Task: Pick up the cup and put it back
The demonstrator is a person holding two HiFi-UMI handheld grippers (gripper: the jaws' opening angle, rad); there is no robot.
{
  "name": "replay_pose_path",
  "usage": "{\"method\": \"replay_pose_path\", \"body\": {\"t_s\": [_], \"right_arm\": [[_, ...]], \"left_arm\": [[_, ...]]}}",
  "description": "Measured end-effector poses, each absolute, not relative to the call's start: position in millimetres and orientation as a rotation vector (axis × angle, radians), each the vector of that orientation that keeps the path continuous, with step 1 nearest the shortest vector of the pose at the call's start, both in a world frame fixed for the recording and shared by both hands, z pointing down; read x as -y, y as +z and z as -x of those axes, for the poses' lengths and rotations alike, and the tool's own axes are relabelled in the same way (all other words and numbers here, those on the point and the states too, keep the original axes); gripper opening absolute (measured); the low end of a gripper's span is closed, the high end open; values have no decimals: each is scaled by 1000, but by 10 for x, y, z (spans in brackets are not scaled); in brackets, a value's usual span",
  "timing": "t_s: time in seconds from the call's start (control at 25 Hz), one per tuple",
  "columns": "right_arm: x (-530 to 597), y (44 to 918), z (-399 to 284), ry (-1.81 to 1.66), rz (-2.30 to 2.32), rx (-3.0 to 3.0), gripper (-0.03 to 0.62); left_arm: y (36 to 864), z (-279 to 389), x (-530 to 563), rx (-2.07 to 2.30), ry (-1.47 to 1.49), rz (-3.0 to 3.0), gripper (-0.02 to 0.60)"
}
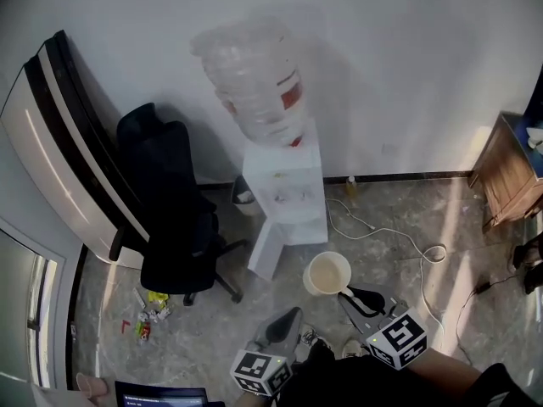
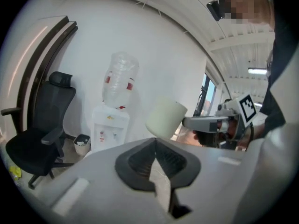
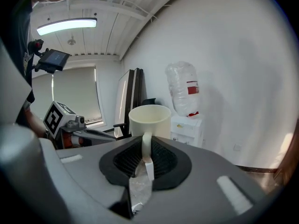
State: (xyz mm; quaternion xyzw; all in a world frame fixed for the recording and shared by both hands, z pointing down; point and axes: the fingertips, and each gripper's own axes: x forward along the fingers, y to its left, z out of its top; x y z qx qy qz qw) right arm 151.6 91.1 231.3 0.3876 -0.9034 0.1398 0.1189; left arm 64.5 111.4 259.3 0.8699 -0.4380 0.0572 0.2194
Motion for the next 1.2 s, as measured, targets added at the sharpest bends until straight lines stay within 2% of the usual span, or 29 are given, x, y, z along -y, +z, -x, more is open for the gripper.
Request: {"method": "replay_pose_path", "body": {"t_s": [0.24, 0.48, 0.72, 1.2], "right_arm": [[-1288, 2219, -1870, 407, -1159, 2641, 52], [-1516, 2107, -1912, 372, -1150, 2657, 52], [-1717, 2036, -1713, 351, -1166, 2647, 52], [-1965, 1982, -1025, 408, -1233, 2623, 52]], "left_arm": [[2337, -841, -1555, 1266, 140, -2432, 3], [2225, -923, -1813, 1267, 150, -2480, 3], [2116, -904, -1937, 1192, 142, -2559, 2], [1957, -319, -2164, 1126, 92, -2612, 3]]}}
